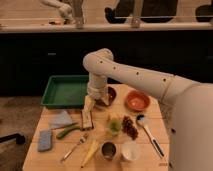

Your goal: Place eraser in table surface

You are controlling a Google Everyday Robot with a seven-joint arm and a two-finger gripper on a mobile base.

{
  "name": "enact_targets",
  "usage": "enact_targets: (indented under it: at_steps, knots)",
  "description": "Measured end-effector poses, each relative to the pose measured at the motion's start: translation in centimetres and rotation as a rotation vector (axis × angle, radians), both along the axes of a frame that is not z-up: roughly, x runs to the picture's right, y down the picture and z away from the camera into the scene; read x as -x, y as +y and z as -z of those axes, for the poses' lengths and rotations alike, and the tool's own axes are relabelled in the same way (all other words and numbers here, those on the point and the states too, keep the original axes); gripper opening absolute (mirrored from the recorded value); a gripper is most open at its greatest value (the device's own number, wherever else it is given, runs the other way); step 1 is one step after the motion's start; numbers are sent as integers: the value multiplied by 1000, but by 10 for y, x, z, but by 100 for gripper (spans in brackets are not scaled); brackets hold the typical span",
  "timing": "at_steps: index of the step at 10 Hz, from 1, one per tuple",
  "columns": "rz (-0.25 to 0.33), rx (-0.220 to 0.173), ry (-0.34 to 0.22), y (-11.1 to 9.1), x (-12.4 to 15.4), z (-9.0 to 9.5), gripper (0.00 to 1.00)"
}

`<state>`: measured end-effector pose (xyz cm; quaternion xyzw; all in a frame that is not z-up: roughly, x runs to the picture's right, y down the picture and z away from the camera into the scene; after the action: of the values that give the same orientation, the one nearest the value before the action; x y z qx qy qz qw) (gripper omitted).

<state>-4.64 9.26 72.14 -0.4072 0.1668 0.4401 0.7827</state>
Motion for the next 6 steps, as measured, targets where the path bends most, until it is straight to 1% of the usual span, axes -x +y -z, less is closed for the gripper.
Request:
enact_targets:
  at_steps: [6]
  knots:
    - [-8,2,8,1,-1,0,80]
